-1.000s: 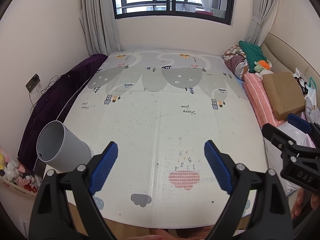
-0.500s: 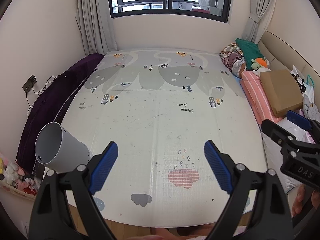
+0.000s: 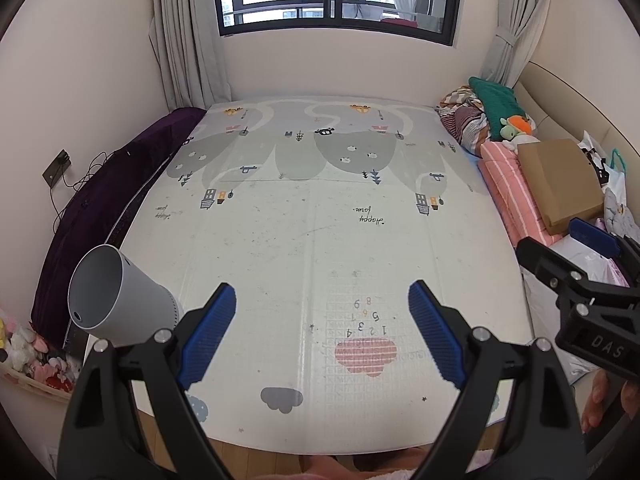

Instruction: Collect trash

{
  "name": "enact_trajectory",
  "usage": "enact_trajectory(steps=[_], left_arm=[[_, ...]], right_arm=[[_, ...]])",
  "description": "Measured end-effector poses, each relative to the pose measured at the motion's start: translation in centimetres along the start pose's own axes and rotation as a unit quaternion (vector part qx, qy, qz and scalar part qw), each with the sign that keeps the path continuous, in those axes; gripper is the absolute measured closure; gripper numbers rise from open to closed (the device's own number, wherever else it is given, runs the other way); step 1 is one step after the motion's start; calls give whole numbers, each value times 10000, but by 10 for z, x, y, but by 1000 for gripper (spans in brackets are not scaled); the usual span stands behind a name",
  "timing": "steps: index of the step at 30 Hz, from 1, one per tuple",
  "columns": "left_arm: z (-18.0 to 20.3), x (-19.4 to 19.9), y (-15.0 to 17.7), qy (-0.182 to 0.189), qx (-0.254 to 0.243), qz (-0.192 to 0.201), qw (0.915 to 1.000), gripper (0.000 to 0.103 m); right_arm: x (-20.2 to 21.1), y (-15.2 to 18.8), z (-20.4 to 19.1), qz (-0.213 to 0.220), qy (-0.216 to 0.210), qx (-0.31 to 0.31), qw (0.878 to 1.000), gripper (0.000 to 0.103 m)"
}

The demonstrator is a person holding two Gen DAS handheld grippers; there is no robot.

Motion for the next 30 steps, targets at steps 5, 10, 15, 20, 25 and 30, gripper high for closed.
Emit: enact_trajectory(steps=[5,10,15,20,25,30], left_arm=[[-2,0,0,-17,13,0,10000,15],[-3,1,-1,-22,21,3,10000,15],[-4,1,-2,-18,19,12,10000,15],[-4,1,-3,-16,16,20,10000,15],[-4,2,-3,-15,9,32,10000,15],[-3,2,-3,-9,16,36,10000,15]], right_arm=[[1,-2,-1,17,-27,12,10000,13],[4,-2,-4,31,-33,30,10000,13],[7,-2,-6,44,-33,41,10000,13],[7,-2,-6,38,-28,41,10000,13],[7,-2,-6,37,-33,44,10000,13],[7,-2,-6,33,-34,39,10000,13]])
Point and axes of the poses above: each gripper's, at about its wrist camera, not at the fingertips, and x roughly against the way its jaws point, z to its right, y to its underside, the point moved 1 cm from there along -x, roughly the way its jaws point, and after that the axes turned 14 degrees about z, right-handed, at the moved point
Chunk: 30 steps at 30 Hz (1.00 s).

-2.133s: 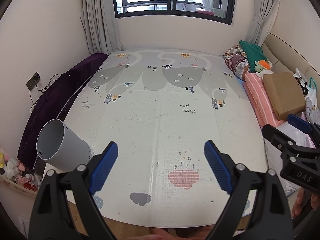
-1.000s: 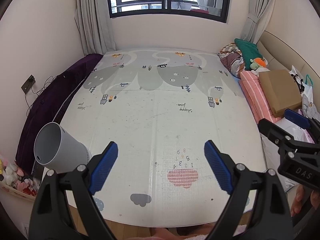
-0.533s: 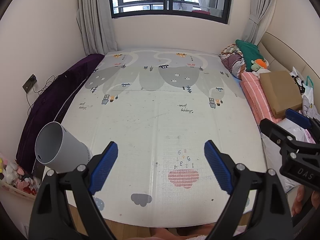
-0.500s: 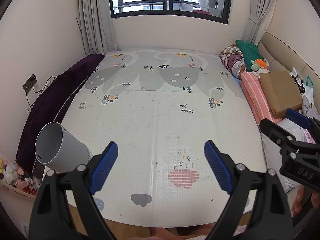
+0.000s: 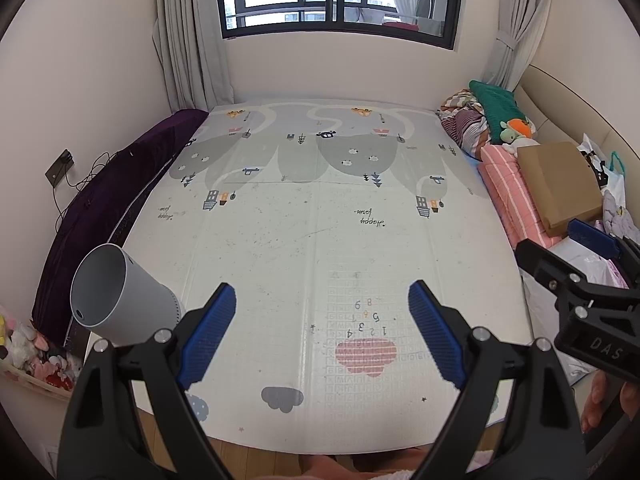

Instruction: Collect trash

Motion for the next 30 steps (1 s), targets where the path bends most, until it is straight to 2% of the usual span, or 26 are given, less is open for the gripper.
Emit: enact_trajectory(steps=[30], left_arm=[[3,10,-2,-16,-44,146,9999,15]], right_arm=[[4,2,-1,12,39,-18,10000,13]])
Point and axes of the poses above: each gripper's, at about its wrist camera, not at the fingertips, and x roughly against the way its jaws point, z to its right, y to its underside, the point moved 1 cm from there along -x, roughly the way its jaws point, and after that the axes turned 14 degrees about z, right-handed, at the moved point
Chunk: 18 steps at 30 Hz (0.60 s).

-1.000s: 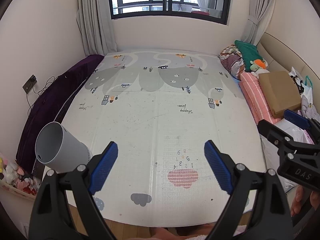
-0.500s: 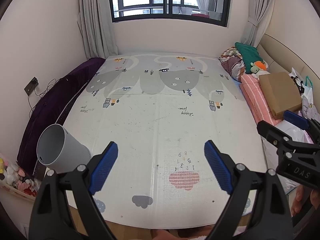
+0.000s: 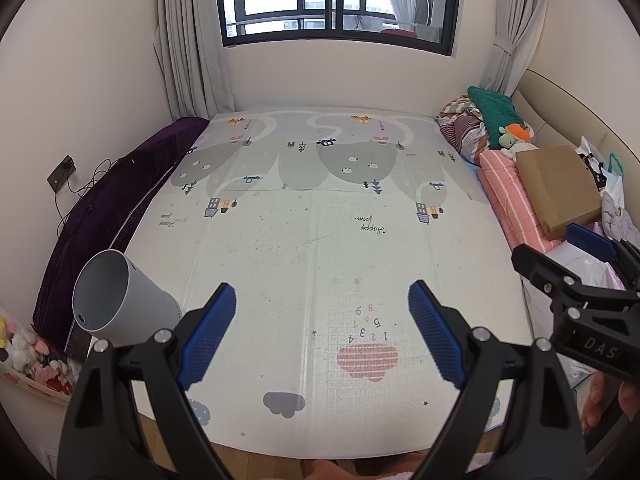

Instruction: Collect trash

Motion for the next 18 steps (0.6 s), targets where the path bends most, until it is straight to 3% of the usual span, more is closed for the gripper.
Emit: enact_trajectory(steps=[18], left_arm=[[2,4,-1,5,-76,31,10000,15]], right_arm=[[5,1,0,18,40,-19,10000,13]])
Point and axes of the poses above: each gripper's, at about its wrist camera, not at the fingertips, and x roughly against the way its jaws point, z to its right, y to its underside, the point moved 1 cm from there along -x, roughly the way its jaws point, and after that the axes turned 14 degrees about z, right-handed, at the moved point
